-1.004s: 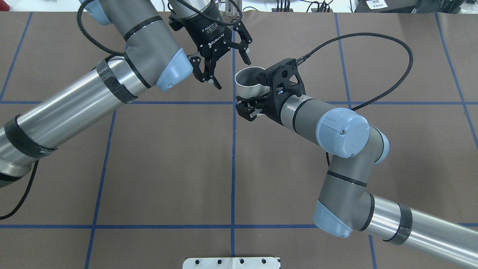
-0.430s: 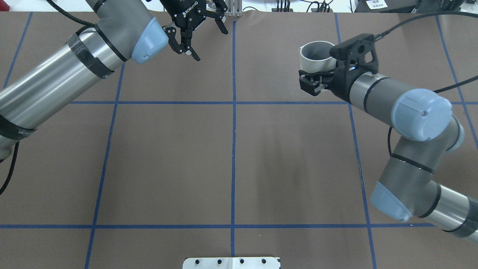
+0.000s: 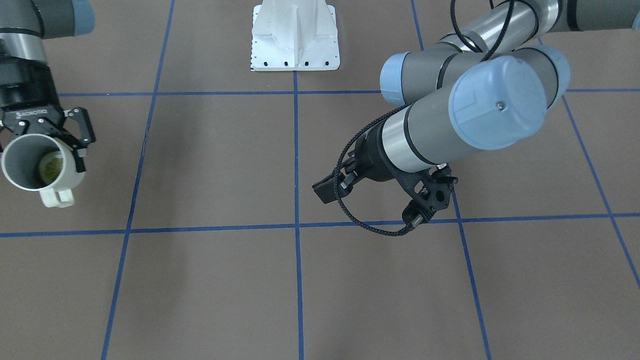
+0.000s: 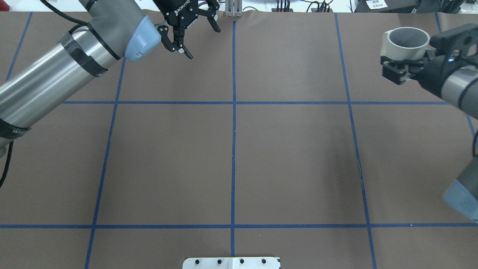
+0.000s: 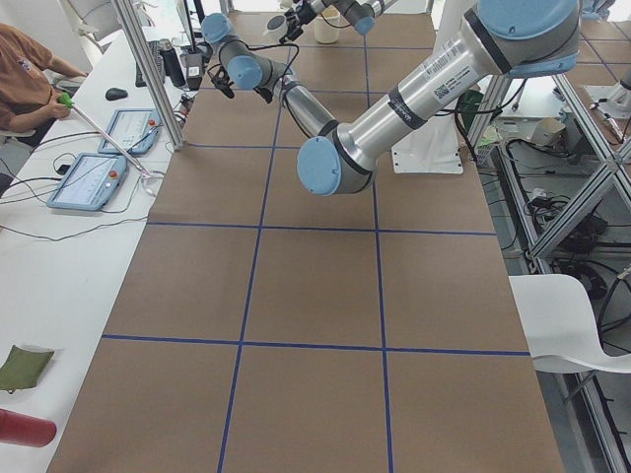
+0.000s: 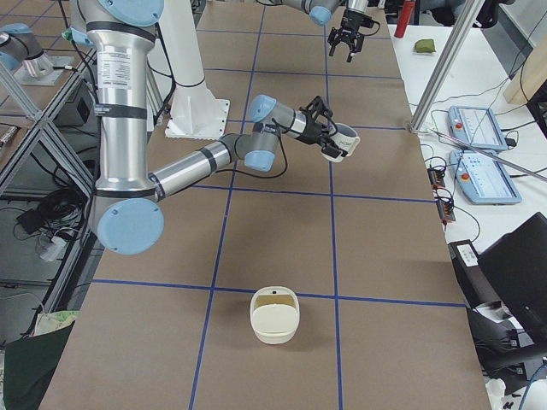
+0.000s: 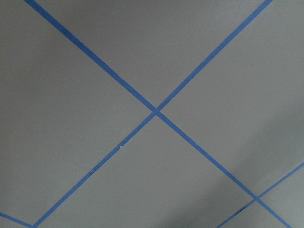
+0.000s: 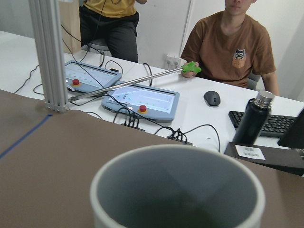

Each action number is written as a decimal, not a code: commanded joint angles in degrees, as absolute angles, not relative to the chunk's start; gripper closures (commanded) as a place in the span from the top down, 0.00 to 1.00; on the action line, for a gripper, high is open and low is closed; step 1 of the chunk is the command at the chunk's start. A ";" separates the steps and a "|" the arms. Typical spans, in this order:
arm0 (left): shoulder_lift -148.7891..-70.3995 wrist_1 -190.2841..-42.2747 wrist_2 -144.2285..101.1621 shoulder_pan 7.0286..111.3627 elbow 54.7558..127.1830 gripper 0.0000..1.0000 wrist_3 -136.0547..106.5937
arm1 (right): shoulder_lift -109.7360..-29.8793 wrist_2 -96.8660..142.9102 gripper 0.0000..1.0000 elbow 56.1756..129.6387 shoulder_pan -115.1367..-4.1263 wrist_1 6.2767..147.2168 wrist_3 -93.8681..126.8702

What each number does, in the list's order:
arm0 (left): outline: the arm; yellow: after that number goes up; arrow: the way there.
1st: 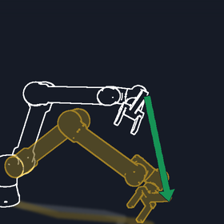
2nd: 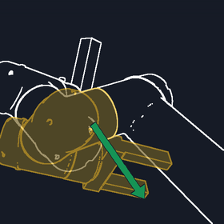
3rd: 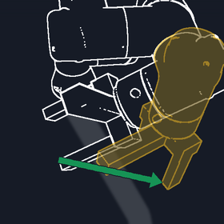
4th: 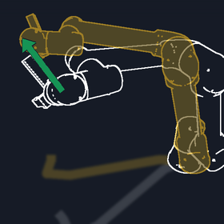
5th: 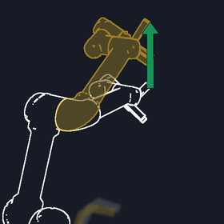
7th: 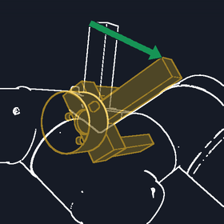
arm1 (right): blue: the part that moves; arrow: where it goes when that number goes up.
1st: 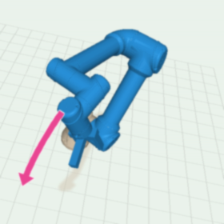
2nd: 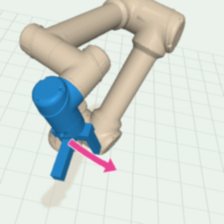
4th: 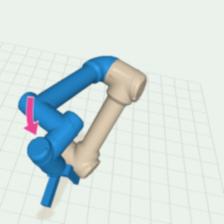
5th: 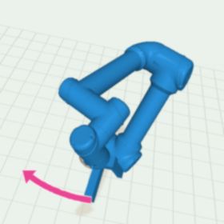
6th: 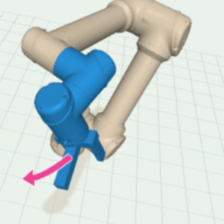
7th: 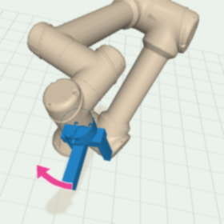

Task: Left arm hands cup to right arm to dump lemon

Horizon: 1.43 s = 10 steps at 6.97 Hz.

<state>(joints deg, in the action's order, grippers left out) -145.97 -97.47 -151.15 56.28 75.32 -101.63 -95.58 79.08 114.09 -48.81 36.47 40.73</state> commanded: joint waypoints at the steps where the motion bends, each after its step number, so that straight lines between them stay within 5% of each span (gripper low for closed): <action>1: -145.90 -97.47 -151.08 56.69 75.50 1.00 -101.60 | -109.98 84.17 0.18 113.47 -55.69 20.72 42.61; 5: -145.90 -97.47 -151.08 58.09 75.50 1.00 -101.07 | -115.75 94.20 0.15 90.16 -60.81 -15.99 63.70; 10: -146.43 -97.47 -151.08 58.01 75.76 1.00 -101.16 | -114.17 99.67 0.12 73.32 -65.74 -36.11 89.52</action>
